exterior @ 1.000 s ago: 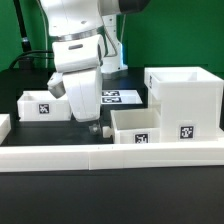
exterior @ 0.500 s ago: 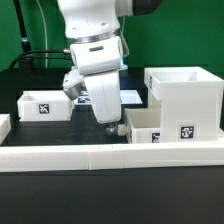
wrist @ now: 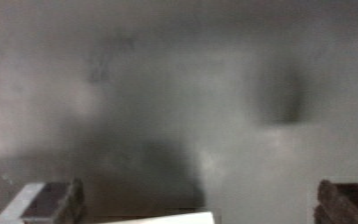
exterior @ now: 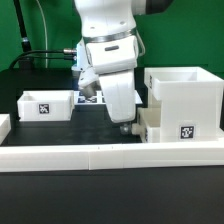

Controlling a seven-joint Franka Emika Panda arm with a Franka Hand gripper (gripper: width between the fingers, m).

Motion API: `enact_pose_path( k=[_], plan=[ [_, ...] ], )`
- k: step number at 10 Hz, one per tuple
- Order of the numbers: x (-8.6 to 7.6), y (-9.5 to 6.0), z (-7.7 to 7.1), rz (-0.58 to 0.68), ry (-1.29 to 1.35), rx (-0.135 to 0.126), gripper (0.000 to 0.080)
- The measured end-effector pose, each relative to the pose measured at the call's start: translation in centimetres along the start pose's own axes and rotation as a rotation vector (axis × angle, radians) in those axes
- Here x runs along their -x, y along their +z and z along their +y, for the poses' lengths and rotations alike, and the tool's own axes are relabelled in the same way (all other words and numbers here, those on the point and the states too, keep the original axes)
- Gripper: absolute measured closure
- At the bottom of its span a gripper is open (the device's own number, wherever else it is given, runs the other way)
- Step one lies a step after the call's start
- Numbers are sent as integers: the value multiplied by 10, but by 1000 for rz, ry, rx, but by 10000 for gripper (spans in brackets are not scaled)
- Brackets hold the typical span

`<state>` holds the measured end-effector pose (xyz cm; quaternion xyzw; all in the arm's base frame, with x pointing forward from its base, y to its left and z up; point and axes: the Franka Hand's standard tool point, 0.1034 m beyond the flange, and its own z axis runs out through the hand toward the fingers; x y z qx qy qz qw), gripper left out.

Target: Assemble drawer

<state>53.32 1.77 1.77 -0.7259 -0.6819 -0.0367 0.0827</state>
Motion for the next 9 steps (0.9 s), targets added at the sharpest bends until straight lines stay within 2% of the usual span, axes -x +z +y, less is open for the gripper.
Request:
enact_pose_path(
  k=[2,4,6,7,9],
  plan=[
    [-7,-1,1,1,12,-8,150],
    [-6,-2,1,-1,31,-7,150],
    [3,-9,-2,-9,45,10,150],
    [11,-15,-9,-16,56,27,150],
    [30,-26,-27,-29,87,31,150]
  ],
)
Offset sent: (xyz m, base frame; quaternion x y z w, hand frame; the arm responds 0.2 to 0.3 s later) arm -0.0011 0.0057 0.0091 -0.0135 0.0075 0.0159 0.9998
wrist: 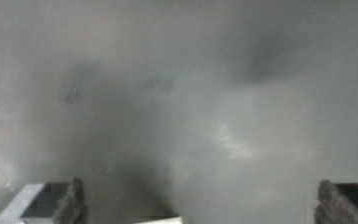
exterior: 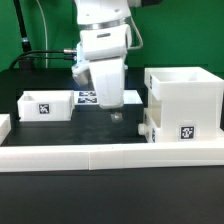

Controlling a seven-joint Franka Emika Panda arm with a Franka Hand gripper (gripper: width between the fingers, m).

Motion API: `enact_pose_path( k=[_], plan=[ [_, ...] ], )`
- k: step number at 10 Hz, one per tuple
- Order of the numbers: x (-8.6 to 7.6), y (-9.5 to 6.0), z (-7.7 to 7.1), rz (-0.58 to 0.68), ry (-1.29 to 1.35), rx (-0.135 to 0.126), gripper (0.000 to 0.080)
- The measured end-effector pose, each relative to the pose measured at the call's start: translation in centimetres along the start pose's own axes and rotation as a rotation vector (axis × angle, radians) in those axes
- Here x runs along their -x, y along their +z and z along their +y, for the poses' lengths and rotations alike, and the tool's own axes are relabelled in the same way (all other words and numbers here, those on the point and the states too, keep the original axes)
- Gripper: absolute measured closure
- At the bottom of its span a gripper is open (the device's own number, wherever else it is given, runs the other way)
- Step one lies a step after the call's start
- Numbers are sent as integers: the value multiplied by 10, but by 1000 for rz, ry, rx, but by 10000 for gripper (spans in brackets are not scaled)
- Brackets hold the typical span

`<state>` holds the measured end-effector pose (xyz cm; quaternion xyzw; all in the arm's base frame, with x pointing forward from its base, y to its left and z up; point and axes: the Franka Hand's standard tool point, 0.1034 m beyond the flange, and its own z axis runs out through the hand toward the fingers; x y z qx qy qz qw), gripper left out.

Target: Assemble drawer

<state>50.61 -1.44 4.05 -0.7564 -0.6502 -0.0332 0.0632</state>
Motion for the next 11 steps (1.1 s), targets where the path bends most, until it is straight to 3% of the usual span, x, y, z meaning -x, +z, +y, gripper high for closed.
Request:
enact_pose_path(
  k=[3,8,10,11],
  plan=[
    [25,-10,-23,-14,8,-6,150],
    [29,-10,-24,-13,60,-3,150],
    [49,-22,-35,-22,212,49,150],
    [56,-26,-41,-20,332,60,150]
  ],
)
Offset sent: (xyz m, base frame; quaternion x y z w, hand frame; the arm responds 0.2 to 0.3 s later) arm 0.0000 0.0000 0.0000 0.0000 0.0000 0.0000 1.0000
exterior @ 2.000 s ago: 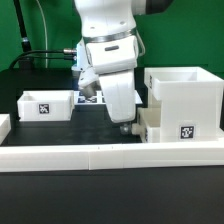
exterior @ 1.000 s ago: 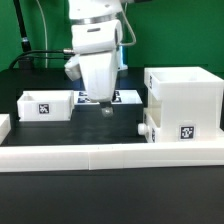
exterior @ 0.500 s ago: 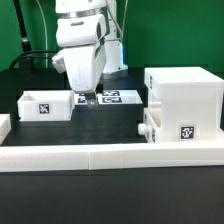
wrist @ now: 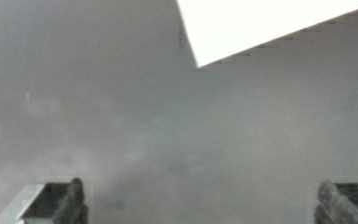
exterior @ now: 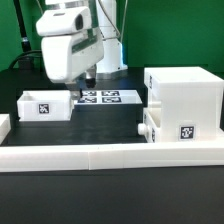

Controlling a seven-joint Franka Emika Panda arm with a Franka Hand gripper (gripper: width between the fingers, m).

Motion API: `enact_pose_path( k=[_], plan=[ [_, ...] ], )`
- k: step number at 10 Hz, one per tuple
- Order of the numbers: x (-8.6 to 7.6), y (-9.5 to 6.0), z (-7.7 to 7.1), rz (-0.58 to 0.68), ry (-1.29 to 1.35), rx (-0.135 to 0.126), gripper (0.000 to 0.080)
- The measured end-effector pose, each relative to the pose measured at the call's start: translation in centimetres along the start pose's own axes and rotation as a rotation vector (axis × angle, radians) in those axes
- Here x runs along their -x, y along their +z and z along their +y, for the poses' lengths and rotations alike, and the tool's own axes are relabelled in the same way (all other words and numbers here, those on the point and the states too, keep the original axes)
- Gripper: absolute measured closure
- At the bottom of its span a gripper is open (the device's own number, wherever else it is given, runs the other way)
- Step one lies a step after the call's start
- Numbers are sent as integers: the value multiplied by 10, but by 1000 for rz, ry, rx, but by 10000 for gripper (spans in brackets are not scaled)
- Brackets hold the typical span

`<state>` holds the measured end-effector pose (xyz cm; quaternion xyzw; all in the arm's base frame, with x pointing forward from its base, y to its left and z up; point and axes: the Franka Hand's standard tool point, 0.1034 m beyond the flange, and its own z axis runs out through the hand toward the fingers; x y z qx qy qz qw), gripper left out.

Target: Assemble drawer

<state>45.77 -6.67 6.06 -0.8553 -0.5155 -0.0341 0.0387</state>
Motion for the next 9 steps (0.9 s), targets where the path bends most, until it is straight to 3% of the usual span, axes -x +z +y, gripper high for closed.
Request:
enact_pose_path(
  k=[1,7,8,9],
  plan=[
    [9,-4,-2,-1,94,16,150],
    [9,-1,-4,2,448,11,150],
    [11,0,-4,14,615,37,150],
    [14,3,-10,10,759,40,150]
  ],
)
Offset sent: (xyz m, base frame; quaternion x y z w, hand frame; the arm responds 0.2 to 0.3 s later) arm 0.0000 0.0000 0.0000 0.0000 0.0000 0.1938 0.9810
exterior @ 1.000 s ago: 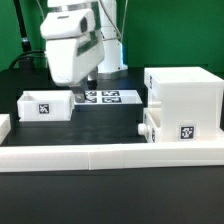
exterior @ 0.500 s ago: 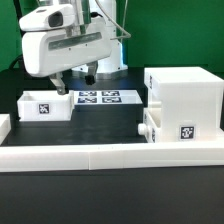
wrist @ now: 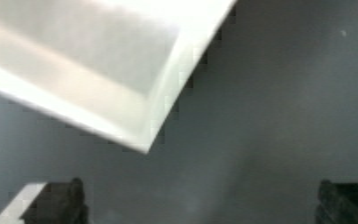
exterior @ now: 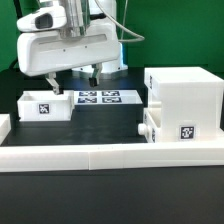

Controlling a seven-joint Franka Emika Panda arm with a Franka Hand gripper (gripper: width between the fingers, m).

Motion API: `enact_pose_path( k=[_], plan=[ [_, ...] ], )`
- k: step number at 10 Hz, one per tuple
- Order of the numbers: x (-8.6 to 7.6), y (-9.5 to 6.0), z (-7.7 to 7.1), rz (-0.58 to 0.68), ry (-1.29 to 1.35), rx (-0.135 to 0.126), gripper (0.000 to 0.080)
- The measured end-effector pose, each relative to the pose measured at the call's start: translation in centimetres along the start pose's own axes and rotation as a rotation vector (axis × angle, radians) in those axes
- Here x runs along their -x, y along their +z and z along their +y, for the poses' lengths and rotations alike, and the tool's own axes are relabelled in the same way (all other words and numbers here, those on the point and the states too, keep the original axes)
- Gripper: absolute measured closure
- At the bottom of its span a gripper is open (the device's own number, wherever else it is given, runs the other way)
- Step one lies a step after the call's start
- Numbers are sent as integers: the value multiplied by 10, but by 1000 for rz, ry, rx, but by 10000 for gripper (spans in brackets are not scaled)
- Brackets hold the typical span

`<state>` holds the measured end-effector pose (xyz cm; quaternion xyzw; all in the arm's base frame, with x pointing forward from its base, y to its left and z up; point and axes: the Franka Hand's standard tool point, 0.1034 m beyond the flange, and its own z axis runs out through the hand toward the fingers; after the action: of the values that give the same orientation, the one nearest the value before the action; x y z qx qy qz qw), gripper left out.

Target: Assemble drawer

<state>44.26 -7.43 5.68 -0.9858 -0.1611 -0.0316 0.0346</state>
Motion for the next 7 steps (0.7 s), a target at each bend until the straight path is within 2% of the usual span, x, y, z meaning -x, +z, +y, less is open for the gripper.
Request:
enact_pose_path(
  k=[1,2,3,7],
  plan=[
    [-6,-9,7,-20,113,-4,150],
    [-8,-8,9,-3,232,15,150],
    [-4,-5,9,-8,243,16,150],
    [-5,-5,9,-7,238,16,150]
  ],
)
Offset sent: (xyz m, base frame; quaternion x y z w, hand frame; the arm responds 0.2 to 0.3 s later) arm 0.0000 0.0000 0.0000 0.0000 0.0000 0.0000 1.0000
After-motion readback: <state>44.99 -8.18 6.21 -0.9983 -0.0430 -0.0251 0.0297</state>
